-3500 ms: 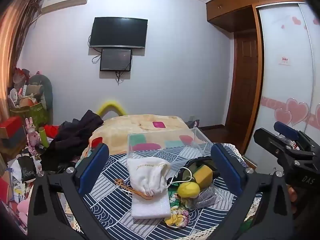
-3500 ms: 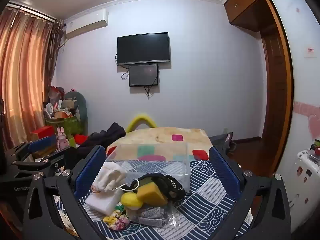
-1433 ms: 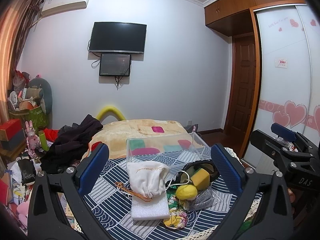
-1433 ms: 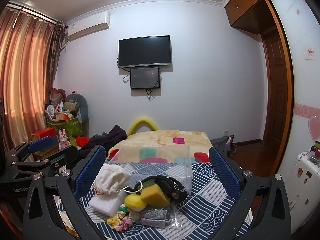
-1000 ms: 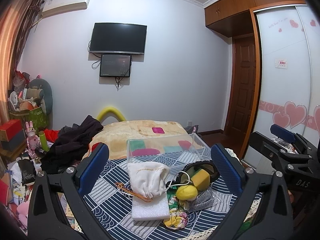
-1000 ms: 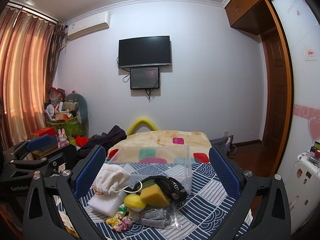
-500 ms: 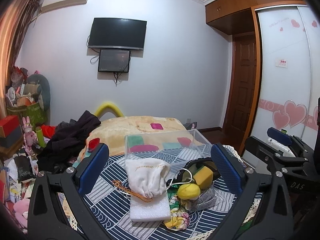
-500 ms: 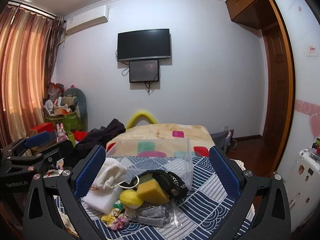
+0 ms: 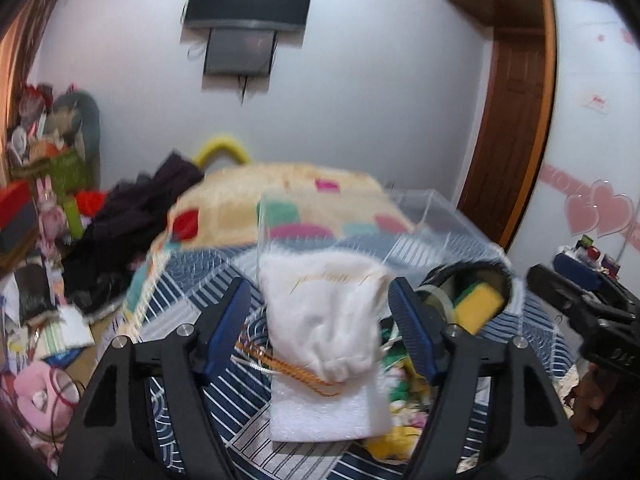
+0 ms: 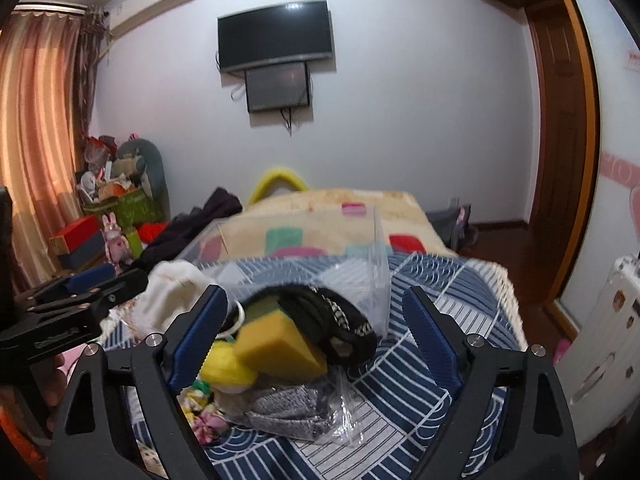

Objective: Organize soft objects
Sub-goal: 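Grasp the white drawstring pouch with the left tool while the right tool grasps the yellow sponge, then lower the pouch into the clear box with the left tool while the right tool drops the sponge in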

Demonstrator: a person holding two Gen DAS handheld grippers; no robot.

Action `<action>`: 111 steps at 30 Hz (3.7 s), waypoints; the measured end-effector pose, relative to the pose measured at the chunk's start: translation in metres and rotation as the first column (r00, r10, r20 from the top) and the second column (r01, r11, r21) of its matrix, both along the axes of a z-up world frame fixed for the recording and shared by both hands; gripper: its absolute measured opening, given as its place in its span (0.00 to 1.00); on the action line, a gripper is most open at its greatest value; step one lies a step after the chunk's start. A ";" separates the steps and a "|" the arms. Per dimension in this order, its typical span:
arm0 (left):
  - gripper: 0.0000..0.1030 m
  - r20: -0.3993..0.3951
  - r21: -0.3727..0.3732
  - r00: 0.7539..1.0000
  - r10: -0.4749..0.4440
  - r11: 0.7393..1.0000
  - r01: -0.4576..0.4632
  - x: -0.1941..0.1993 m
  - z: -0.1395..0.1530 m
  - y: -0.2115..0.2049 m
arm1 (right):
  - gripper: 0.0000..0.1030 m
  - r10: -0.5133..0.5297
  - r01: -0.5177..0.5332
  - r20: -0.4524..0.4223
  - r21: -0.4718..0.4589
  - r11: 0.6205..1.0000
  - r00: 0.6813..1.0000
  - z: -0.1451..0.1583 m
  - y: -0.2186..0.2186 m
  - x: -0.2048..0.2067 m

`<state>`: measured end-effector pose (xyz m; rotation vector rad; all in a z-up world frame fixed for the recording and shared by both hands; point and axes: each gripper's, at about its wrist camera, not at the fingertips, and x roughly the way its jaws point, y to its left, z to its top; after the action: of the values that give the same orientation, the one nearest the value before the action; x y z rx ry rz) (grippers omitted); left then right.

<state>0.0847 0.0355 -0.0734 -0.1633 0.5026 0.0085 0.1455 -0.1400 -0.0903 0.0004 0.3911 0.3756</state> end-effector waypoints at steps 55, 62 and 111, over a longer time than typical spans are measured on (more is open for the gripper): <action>0.11 0.031 -0.021 0.997 -0.064 0.998 0.065 -0.018 0.004 0.005 | 0.63 0.056 -0.057 -0.056 -0.004 0.998 0.997 0.009 -0.006 -0.011; 0.11 0.047 -0.016 0.998 -0.044 0.999 0.045 -0.033 0.005 0.011 | 0.50 0.180 -0.182 -0.054 -0.036 0.983 0.982 0.006 0.018 -0.032; 0.11 0.038 0.000 0.997 -0.071 0.997 0.071 0.083 0.044 0.009 | 0.33 0.077 -0.077 -0.002 -0.039 0.996 0.997 0.030 0.031 0.062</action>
<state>0.1677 0.0442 -0.0297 -0.1470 0.4701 -0.0646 0.2074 -0.1092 -0.0605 -0.0530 0.3997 0.4444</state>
